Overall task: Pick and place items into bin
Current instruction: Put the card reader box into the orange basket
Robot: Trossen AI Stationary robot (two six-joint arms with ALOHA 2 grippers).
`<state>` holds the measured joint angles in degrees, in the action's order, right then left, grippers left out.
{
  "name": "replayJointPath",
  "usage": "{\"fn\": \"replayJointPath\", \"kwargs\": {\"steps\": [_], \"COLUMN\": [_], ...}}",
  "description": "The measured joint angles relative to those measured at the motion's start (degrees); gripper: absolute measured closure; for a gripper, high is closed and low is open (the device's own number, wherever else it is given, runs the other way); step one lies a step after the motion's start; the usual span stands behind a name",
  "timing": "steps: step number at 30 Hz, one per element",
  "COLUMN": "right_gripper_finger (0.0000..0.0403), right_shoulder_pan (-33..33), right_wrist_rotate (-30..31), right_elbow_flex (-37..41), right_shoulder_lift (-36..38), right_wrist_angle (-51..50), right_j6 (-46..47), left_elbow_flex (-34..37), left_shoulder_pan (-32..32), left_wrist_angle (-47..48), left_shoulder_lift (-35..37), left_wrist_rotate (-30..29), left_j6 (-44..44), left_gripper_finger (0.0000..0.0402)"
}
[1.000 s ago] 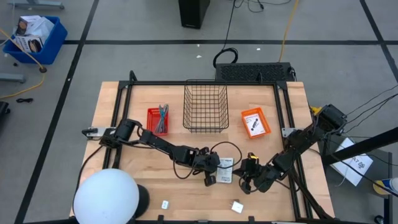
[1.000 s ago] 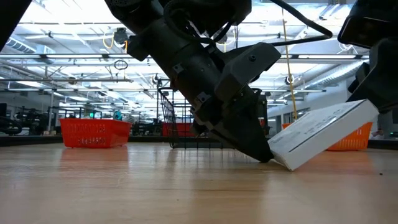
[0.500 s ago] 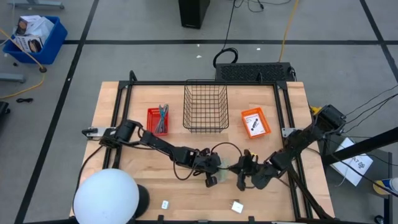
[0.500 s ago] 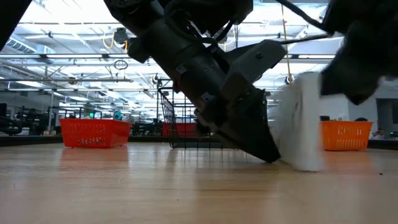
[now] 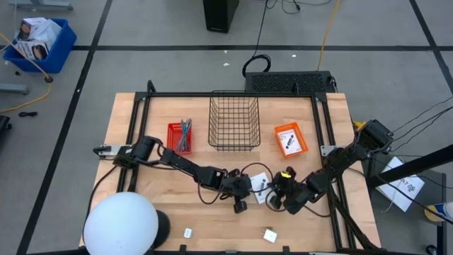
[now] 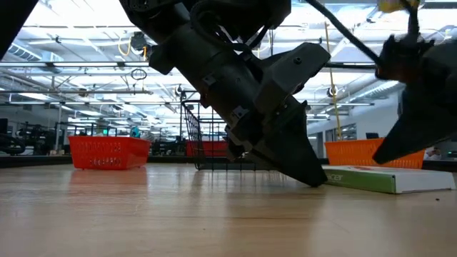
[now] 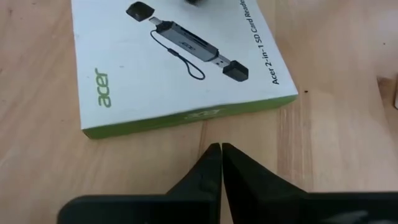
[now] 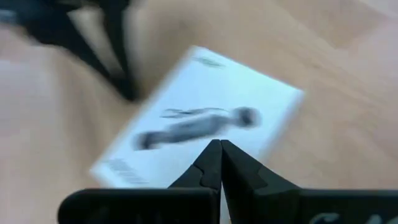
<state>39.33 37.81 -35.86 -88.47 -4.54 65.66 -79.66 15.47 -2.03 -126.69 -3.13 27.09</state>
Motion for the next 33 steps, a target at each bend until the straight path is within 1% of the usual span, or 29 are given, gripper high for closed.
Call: {"fn": "replayJointPath", "kwargs": {"steps": [2,4,9,10,12,14,17,20,24,26,30,33], "right_gripper_finger": [0.0403,0.0403,0.0403,0.0403,0.0403,0.0403,0.0403,0.0403,0.0403,0.0403,0.0403,0.0403], "right_shoulder_pan": [0.36,0.57,0.55,0.55,0.04,-0.35,-0.70,-0.70,-0.66,-0.61,-0.27,0.14], "right_wrist_rotate": [1.72,2.57,2.48,1.64,-2.25,-4.31,-4.86,-3.62,-2.73,-2.58,-1.50,-0.59], "right_elbow_flex": [0.00,0.00,0.00,0.00,0.00,-0.04,-0.07,0.06,0.24,0.26,0.26,0.26], "right_shoulder_lift": [-0.04,-0.04,-0.02,-0.02,-0.04,-0.77,-2.12,-3.10,-3.35,-3.37,-3.36,-3.29], "right_wrist_angle": [-3.17,-4.69,-8.14,-8.89,-10.05,-9.55,-6.36,-1.88,3.41,5.73,8.16,9.50], "right_j6": [2.84,4.09,8.01,9.35,11.70,11.88,10.23,6.93,2.56,0.35,-2.18,-3.69], "left_elbow_flex": [0.00,0.02,0.09,0.11,0.11,0.11,0.11,0.15,0.15,0.15,0.15,0.15], "left_shoulder_pan": [-0.17,-0.18,-0.28,-0.36,-0.71,-1.22,-1.75,-1.66,-1.15,-0.71,-0.05,-0.02], "left_wrist_angle": [0.05,-0.02,-1.41,-1.46,-1.58,-1.78,-1.96,-1.78,-1.50,-1.44,-0.95,-0.10], "left_shoulder_lift": [0.02,0.02,0.00,0.00,0.00,0.00,0.00,0.00,0.11,0.11,0.19,0.28], "left_wrist_rotate": [0.80,0.25,-0.56,-0.75,-0.86,-0.88,-0.38,-0.03,1.73,2.91,3.59,3.98], "left_j6": [-0.18,-0.20,-1.07,-1.07,-1.41,-1.53,-1.21,-1.09,-1.02,-0.94,-0.92,-1.14], "left_gripper_finger": [0.0395,0.0398,0.0384,0.0385,0.0391,0.0398,0.0392,0.0387,0.0397,0.0396,0.0383,0.0388]}}
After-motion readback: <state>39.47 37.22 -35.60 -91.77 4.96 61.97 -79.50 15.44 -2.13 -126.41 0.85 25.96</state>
